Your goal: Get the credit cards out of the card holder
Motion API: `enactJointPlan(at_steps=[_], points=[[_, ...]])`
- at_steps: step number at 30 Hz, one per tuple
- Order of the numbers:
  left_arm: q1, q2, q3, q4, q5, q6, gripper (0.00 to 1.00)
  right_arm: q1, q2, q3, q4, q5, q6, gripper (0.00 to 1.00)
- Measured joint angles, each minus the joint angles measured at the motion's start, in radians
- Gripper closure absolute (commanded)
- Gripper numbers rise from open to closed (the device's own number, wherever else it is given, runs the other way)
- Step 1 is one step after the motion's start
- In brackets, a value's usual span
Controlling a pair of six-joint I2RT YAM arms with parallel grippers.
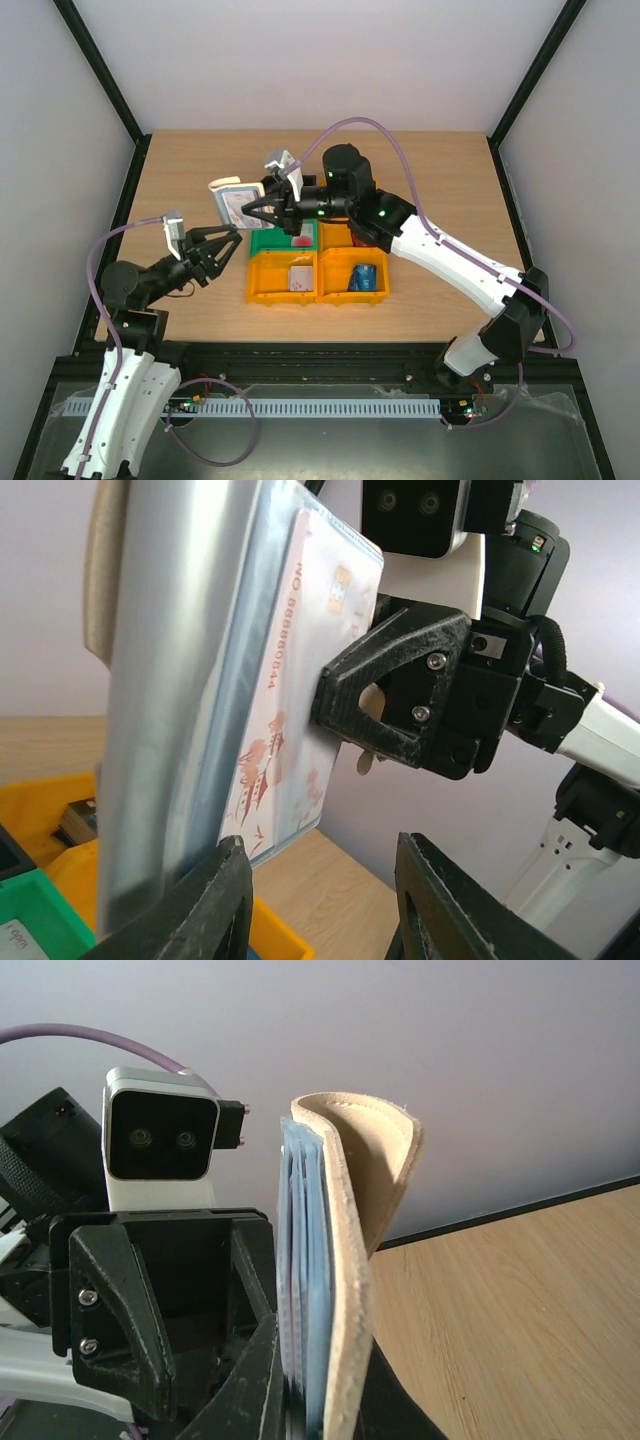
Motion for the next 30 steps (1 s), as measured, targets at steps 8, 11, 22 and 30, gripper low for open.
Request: enactJointPlan(at_steps=[8, 11, 22, 30], points=[[0.014, 0.000, 0.005, -0.045, -0.046, 0.025, 0.59, -0.011, 0.000, -0.003, -0.003, -0.023, -0.033, 0.98], [0.014, -0.001, 0.006, -0.053, -0.047, 0.050, 0.60, -0.013, 0.000, -0.003, -0.004, -0.038, -0.039, 0.98], [0.016, 0.000, 0.003, -0.018, -0.041, 0.052, 0.64, -0.016, 0.033, -0.005, 0.093, -0.065, 0.049, 0.99], [0.040, 0.011, -0.038, 0.146, -0.055, -0.084, 0.62, -0.041, 0.090, -0.002, 0.237, -0.131, 0.176, 0.98]])
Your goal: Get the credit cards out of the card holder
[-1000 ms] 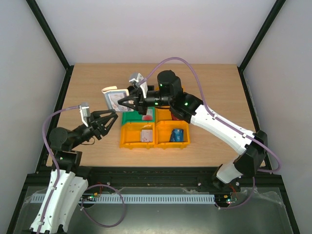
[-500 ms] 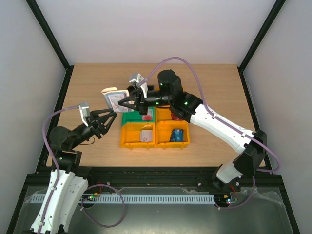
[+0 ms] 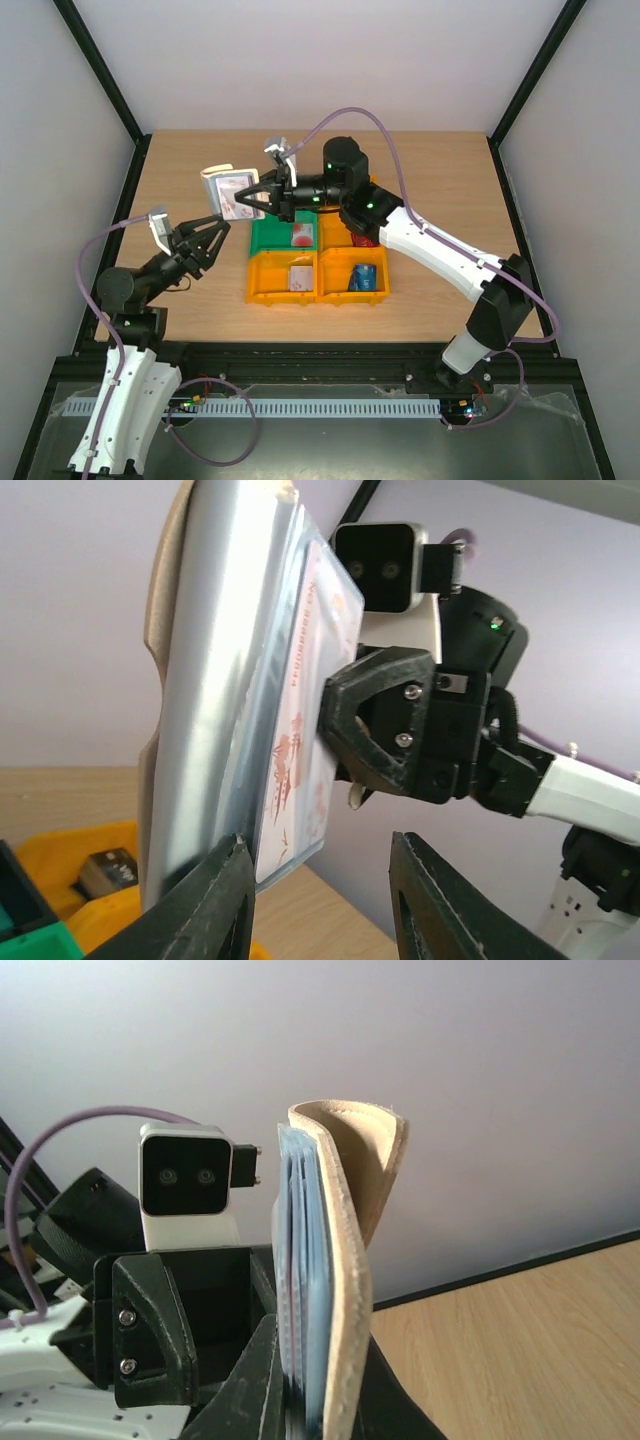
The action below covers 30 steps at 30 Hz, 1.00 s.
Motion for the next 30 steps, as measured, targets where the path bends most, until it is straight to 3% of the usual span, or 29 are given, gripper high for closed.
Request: enactJointPlan(at_steps=[10, 14, 27, 30], points=[[0.000, -0.002, 0.000, 0.149, 0.031, -0.059, 0.62, -0.008, 0.016, 0.019, 0.106, -0.074, 0.085, 0.98], [0.000, -0.003, 0.000, 0.149, 0.028, -0.046, 0.54, -0.009, 0.026, 0.034, 0.102, -0.077, 0.083, 0.98], [-0.007, -0.015, 0.046, -0.192, -0.026, 0.258, 0.64, 0.028, 0.027, 0.053, -0.067, 0.006, -0.143, 0.98], [-0.007, -0.015, 0.045, -0.206, -0.027, 0.276, 0.72, 0.035, 0.029, 0.053, -0.073, 0.026, -0.153, 0.98]])
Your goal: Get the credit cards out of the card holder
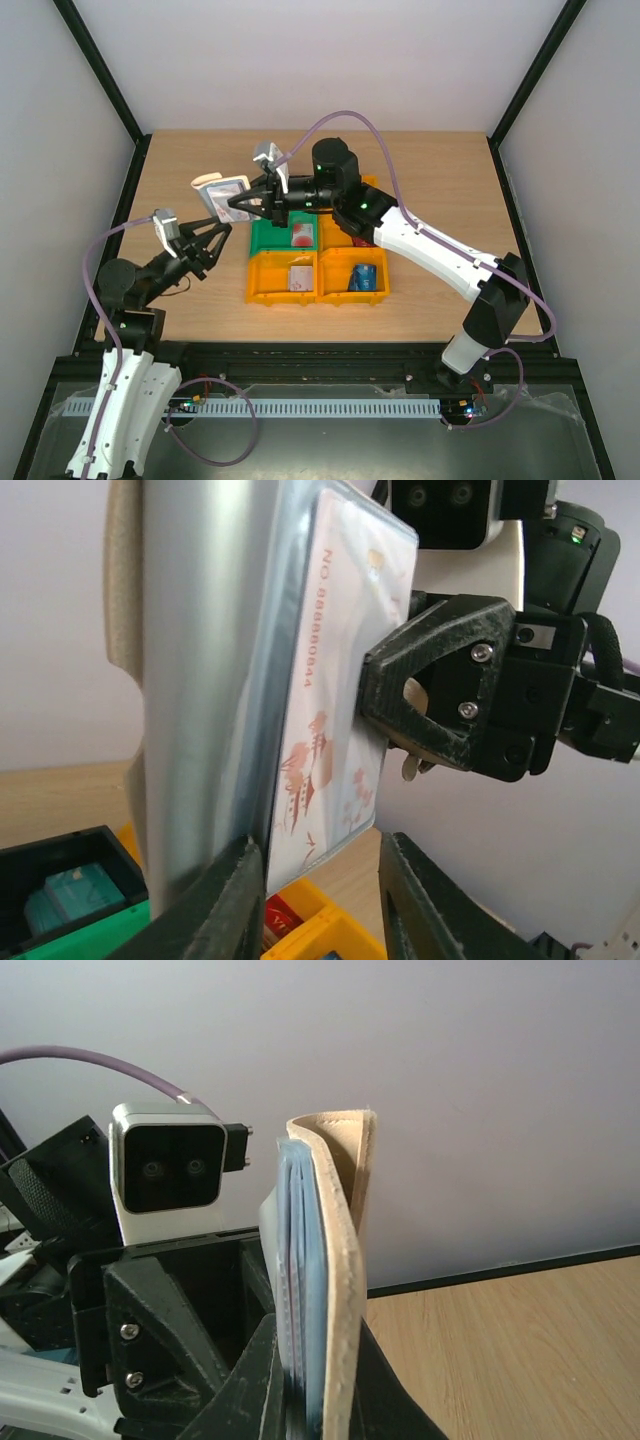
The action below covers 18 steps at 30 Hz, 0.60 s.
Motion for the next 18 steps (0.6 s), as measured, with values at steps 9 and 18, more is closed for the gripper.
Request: enactJointPlan(at_steps=[9, 18], points=[[0.002, 0.008, -0.015, 0.069, 0.003, -0.072, 0.98, 0.005, 0.004, 0.005, 0.075, -0.003, 0.027, 0.98], [-0.008, -0.044, -0.015, 0.028, 0.002, -0.069, 0.98, 0.009, -0.005, -0.025, 0.145, -0.054, 0.045, 0.89]])
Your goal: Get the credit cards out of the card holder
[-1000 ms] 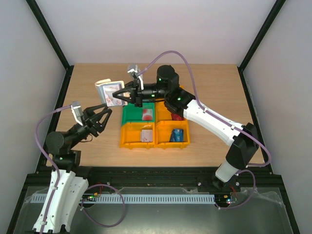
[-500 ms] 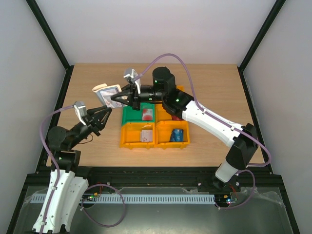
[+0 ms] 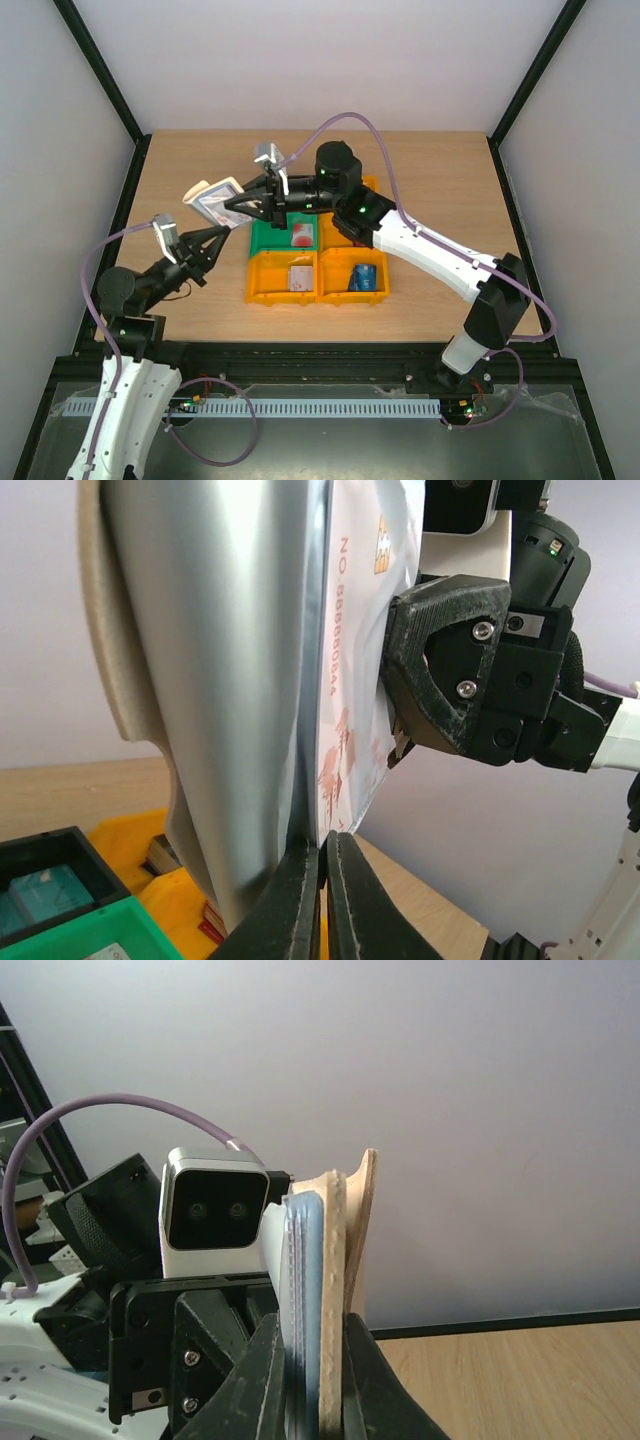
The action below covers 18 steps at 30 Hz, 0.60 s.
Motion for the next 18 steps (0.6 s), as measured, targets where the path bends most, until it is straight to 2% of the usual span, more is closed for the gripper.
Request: enactJointPlan(at_steps=[5, 18], points=[[-0.028, -0.025, 0.000, -0.089, -0.019, 0.065, 0.98, 0.004, -0.003, -0.037, 0.003, -0.024, -0.012, 0.83], [-0.041, -0.037, 0.048, -0.237, -0.034, 0.310, 0.98, -0.020, -0.023, -0.084, -0.034, -0.111, -0.039, 0.85]])
